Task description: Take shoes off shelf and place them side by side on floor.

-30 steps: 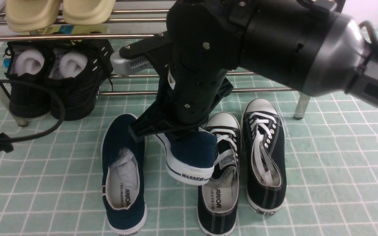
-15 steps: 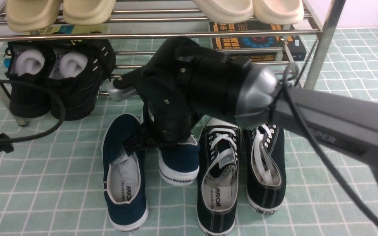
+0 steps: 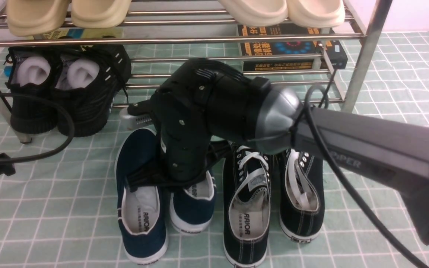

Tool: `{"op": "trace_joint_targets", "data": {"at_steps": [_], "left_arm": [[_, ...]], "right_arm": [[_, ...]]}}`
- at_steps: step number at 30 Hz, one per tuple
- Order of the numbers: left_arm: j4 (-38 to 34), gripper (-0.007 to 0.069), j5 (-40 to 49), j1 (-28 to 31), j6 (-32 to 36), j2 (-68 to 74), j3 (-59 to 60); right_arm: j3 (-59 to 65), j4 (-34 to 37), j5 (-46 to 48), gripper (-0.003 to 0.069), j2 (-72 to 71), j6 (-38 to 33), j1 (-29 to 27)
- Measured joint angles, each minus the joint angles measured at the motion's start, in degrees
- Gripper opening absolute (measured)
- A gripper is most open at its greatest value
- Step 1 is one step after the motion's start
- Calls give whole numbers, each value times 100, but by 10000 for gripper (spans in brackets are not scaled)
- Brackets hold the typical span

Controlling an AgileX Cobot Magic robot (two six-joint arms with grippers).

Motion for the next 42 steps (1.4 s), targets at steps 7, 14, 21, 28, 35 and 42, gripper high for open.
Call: {"op": "trace_joint_targets", "data": {"at_steps": [7, 14, 21, 28, 35, 42], "left_arm": [[0, 89, 123, 0, 0, 0, 0], [-15, 94, 165, 0, 0, 0, 0], [-22, 106, 176, 0, 0, 0, 0], [-22, 108, 171, 0, 5, 0, 0], [-22, 119, 171, 0, 5, 0, 0], [-22, 127, 143, 0, 5, 0, 0]], "right_arm": [[-541, 104, 783, 312, -3, -167, 223], [-1422, -229, 869, 402, -328, -892, 204], [-1499, -217, 952, 302, -862, -1422, 142], [-1268, -434, 976, 55, -949, -1487, 1], [-1132, -1061, 969, 121, -272, -1499, -1], [-1132, -1807, 917, 398, 330, -1516, -1]]}}
